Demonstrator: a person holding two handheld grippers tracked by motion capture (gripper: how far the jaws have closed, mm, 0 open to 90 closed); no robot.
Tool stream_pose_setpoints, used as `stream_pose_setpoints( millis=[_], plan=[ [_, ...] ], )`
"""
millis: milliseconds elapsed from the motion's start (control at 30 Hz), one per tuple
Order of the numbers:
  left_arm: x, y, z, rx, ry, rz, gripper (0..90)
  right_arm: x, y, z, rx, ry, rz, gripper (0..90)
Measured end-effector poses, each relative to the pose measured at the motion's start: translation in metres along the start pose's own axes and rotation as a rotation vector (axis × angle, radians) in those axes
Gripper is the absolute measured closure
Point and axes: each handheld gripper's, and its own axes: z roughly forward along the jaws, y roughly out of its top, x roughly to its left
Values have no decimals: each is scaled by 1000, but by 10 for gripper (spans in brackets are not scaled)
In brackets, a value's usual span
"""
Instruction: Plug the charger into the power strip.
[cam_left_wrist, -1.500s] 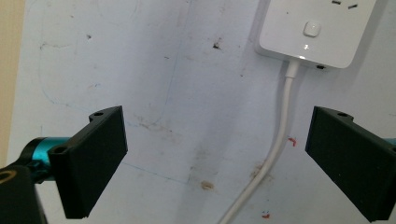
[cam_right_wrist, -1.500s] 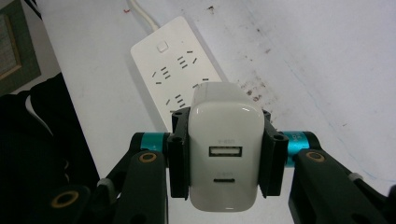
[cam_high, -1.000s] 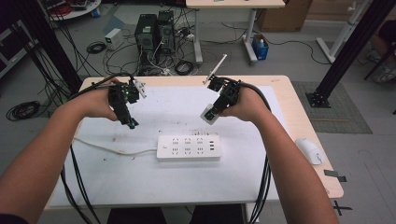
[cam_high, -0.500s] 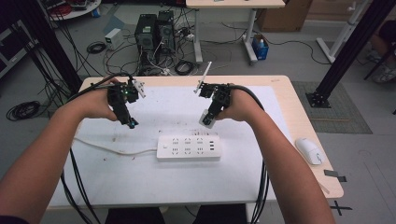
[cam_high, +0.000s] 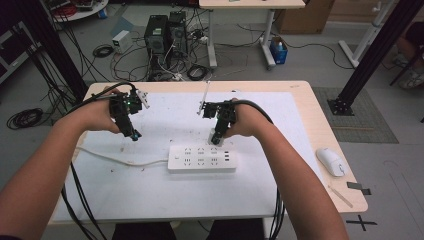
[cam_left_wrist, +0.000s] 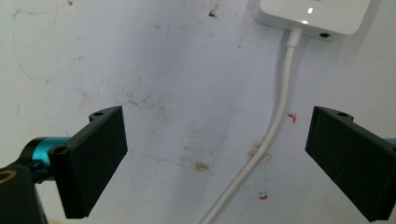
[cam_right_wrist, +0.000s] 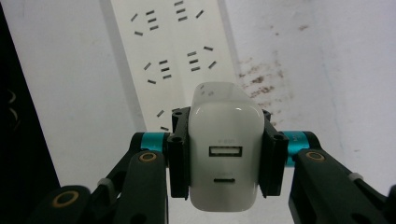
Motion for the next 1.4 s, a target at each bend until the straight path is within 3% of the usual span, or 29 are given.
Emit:
stream_pose_setpoints(
  millis=[233,467,767,900,1100,1133,1167,1300,1400],
  plan=[
    [3,-9,4,3,-1,-26,56,2,3,17,45,-9,-37,623],
    [4,-12,8,23,-16,-26,56,2,3,27,60,-6,-62,624],
    [5,-14,11,23,-14,-37,56,5,4,30,79,-1,-105,624],
    [5,-13,12,25,-13,-39,56,11,6,32,94,-30,-156,625],
    [3,-11,14,31,-18,-31,56,16,11,36,113,-58,-171,628],
    [4,-10,15,34,-18,-26,56,18,11,40,138,-69,-177,628],
    [3,-10,15,30,-18,-32,56,21,13,45,142,-84,-216,628],
    [3,-8,16,35,-19,-24,56,21,13,44,152,-82,-200,629],
    [4,-8,17,30,-17,-27,56,26,14,45,159,-118,-229,630]
  ],
)
